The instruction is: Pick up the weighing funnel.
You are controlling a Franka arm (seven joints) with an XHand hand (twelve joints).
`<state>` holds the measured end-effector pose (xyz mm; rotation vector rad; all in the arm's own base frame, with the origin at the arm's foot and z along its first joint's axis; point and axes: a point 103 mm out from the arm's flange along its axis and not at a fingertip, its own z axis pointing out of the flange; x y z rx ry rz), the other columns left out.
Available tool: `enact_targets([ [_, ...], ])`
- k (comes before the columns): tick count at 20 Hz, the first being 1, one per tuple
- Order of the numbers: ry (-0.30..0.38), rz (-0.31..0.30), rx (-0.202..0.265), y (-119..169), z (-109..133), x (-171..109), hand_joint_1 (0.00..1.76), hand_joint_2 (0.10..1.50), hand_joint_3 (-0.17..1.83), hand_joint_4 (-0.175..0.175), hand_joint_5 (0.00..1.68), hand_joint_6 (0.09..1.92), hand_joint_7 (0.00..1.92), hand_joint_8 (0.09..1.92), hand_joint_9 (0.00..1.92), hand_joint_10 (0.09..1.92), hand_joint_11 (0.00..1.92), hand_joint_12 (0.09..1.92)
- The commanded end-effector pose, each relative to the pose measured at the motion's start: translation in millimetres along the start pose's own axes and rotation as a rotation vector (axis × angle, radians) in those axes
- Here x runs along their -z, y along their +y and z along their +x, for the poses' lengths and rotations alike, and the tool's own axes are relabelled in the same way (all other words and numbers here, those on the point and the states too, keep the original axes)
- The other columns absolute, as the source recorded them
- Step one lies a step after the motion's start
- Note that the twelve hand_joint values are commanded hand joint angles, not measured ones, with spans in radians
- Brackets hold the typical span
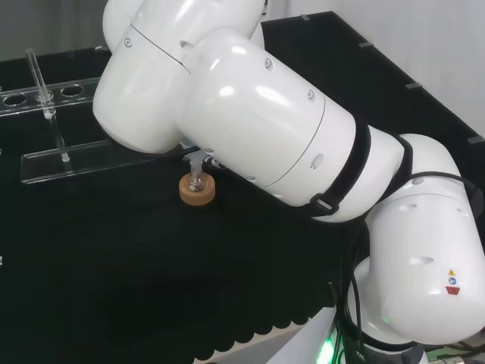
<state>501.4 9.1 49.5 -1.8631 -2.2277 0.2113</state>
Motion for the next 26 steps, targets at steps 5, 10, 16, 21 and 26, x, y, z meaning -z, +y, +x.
enact_targets([
  [5, -0.012, 0.017, -0.005, 2.2, 2.4, 0.8, 0.85, 0.69, 0.59, -0.014, 0.90, 0.78, 0.60, 0.75, 0.89, 0.55, 0.61, 1.25],
  [10, -0.013, 0.023, -0.006, 2.3, 2.6, 1.0, 0.85, 0.69, 0.58, -0.028, 0.85, 0.78, 0.59, 0.75, 0.89, 0.55, 0.61, 1.25],
  [16, -0.020, 0.048, -0.003, 3.8, 4.8, 0.2, 0.85, 0.66, 0.58, -0.053, 0.67, 0.82, 0.55, 0.75, 0.87, 0.54, 0.59, 1.25],
  [21, -0.020, 0.055, -0.007, 4.1, 4.0, 0.3, 0.84, 0.65, 0.58, -0.063, 0.58, 0.79, 0.53, 0.75, 0.85, 0.54, 0.58, 1.25],
  [26, -0.022, 0.063, -0.013, 4.2, 2.4, 0.3, 0.84, 0.64, 0.58, -0.058, 0.60, 0.80, 0.52, 0.76, 0.85, 0.55, 0.58, 1.26],
])
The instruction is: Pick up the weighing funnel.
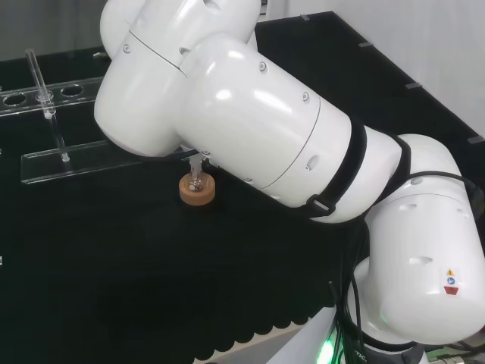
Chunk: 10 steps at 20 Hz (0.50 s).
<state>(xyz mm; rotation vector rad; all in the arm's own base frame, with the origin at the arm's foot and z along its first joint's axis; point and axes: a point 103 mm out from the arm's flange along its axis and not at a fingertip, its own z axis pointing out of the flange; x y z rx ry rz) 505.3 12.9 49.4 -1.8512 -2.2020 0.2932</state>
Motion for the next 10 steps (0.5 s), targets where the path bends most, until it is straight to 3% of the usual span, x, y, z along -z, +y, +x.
enact_targets([
  [1, -0.005, 0.008, -0.003, -0.2, -0.3, -0.5, 0.84, 0.64, 0.58, -0.052, 0.62, 0.81, 0.52, 0.76, 0.85, 0.55, 0.57, 1.26],
  [8, -0.031, 0.014, -0.001, 0.2, 0.8, 0.7, 0.88, 0.63, 0.58, 0.004, 0.90, 0.80, 0.52, 0.77, 0.86, 0.57, 0.57, 1.27],
  [9, -0.038, 0.011, -0.003, 0.0, 0.8, 0.9, 0.89, 0.63, 0.58, 0.019, 0.94, 0.78, 0.53, 0.77, 0.87, 0.57, 0.57, 1.27],
  [10, -0.043, 0.004, -0.004, -0.3, 0.7, 1.7, 0.96, 0.71, 0.51, 0.078, 1.01, 0.79, 0.53, 0.77, 0.88, 0.56, 0.58, 1.27],
])
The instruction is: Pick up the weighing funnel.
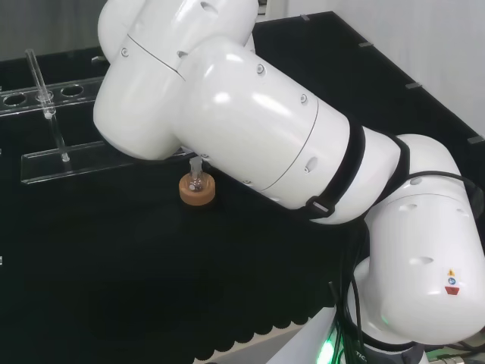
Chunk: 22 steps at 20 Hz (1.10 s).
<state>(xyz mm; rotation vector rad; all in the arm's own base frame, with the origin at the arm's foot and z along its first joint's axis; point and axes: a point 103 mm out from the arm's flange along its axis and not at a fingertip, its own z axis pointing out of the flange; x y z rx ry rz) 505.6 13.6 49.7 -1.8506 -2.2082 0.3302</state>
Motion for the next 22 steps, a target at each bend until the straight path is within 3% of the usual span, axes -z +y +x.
enact_targets([
  [1, -0.025, -0.018, -0.004, -1, 0, 2, 1.02, 0.75, 0.47, 0.123, 1.10, 0.75, 0.55, 0.77, 0.89, 0.56, 0.58, 1.27],
  [3, -0.032, -0.028, -0.007, -2, 0, 5, 1.09, 0.73, 0.51, 0.163, 1.22, 0.67, 0.58, 0.74, 0.92, 0.54, 0.60, 1.25],
  [5, -0.027, -0.041, -0.008, -2, 0, 8, 1.11, 0.69, 0.60, 0.173, 1.25, 0.67, 0.60, 0.71, 0.95, 0.52, 0.63, 1.23],
  [22, -0.012, -0.085, -0.010, -18, -10, 46, 1.11, 0.67, 0.67, 0.175, 1.23, 0.76, 0.61, 0.70, 0.99, 0.48, 0.70, 1.19],
])
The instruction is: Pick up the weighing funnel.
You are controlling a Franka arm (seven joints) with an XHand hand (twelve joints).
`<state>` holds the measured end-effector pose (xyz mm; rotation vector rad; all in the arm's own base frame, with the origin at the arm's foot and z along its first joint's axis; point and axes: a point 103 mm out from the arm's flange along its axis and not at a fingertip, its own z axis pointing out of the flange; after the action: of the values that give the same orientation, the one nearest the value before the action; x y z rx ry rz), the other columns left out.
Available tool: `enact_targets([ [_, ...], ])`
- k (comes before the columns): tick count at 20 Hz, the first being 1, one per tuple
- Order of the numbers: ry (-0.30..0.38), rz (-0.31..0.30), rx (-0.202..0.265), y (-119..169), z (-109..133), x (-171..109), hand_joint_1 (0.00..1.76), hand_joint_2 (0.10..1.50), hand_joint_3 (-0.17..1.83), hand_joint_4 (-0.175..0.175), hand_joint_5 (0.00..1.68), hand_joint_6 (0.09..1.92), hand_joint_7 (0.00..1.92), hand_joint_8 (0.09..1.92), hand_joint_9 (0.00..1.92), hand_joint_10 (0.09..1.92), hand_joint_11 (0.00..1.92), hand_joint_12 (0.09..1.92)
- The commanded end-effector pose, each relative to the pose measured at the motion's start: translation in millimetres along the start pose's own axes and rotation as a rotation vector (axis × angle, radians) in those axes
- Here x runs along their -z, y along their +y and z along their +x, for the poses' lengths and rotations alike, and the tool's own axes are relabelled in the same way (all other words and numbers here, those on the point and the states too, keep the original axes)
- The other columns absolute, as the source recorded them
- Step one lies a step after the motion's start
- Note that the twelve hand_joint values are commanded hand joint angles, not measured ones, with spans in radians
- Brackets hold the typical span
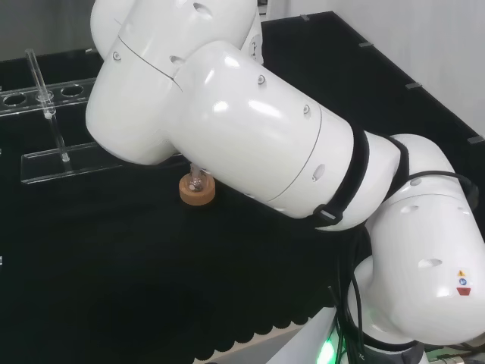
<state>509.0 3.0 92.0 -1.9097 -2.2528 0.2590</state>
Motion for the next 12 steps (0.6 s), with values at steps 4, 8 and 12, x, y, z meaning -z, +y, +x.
enact_targets([
  [4, 0.004, -0.025, -0.005, -17, -7, 19, 1.11, 0.67, 0.66, 0.175, 1.22, 0.76, 0.60, 0.69, 0.99, 0.48, 0.70, 1.19],
  [8, -0.010, -0.029, -0.018, -30, -16, 35, 1.11, 0.67, 0.66, 0.175, 1.22, 0.77, 0.60, 0.69, 0.99, 0.48, 0.69, 1.19],
  [12, -0.026, -0.042, -0.036, -41, -23, 51, 1.11, 0.68, 0.66, 0.175, 1.22, 0.77, 0.60, 0.69, 0.99, 0.48, 0.69, 1.18],
])
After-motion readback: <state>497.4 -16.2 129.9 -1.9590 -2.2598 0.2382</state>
